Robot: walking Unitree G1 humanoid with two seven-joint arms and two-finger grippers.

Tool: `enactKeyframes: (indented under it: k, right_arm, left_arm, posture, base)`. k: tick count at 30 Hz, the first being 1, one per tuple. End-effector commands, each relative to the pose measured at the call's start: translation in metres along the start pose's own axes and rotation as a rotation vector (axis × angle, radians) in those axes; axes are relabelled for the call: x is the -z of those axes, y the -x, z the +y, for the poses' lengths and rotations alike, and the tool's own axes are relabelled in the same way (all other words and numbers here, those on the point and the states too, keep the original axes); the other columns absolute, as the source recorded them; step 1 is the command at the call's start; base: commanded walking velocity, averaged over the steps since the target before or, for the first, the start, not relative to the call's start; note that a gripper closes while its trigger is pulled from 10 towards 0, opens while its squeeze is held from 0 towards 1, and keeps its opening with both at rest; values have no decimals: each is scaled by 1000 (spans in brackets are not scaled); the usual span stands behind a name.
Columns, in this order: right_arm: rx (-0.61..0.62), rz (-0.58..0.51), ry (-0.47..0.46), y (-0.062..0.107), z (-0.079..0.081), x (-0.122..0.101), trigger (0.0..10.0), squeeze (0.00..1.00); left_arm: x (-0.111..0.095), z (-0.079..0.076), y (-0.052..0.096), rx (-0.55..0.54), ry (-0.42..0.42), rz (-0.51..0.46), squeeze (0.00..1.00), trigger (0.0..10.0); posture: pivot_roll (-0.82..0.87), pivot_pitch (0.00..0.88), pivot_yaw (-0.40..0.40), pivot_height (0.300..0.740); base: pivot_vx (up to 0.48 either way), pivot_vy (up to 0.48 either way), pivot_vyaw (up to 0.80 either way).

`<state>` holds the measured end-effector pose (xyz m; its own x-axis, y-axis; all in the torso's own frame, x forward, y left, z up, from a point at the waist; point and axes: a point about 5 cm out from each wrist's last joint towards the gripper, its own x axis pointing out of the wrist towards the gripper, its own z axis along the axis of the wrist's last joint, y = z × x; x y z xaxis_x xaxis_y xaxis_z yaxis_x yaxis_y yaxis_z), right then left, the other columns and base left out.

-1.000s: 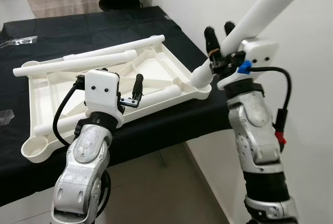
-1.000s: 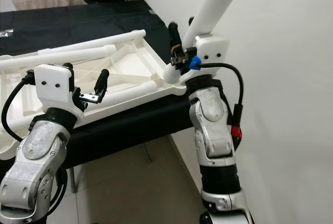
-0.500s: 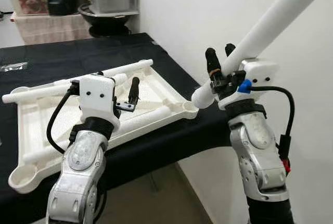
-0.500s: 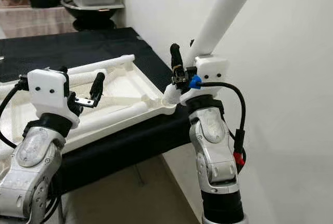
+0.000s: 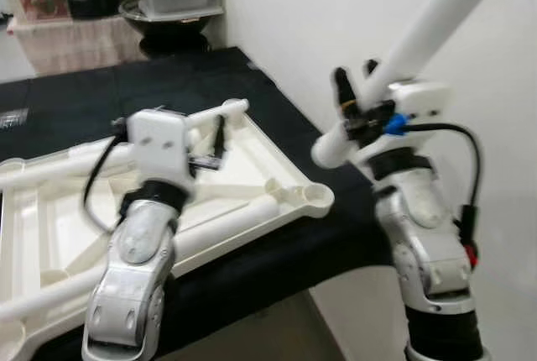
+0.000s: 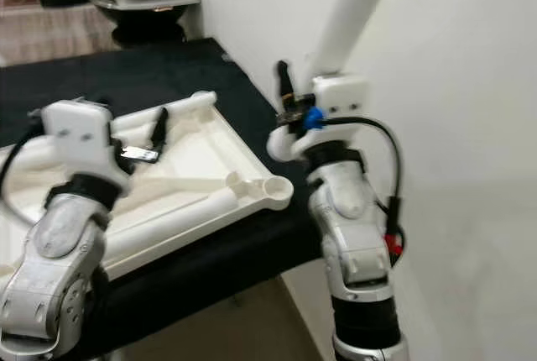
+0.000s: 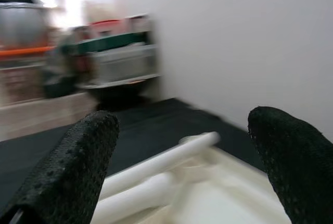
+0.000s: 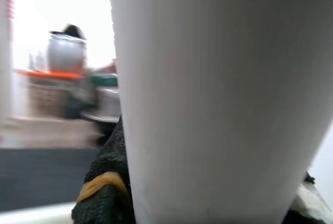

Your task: Building children table

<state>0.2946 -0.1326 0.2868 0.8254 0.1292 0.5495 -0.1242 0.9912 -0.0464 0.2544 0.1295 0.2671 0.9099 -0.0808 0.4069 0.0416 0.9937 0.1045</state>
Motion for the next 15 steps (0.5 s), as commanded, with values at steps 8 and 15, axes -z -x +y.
enactKeyframes:
  k: [8,15]
  right_arm:
    - [-43,9,-23,-2,5,-1,10000,0]
    - [-73,136,44,-47,-32,10,10000,0]
  left_arm:
    - [6,0,2,-2,-10,31,0,10000]
    - [21,-12,10,108,23,148,0,10000]
  posture:
    - [57,87,-67,740]
    - [54,108,-71,740]
  base:
    - [0,0,0]
    - [0,0,0]
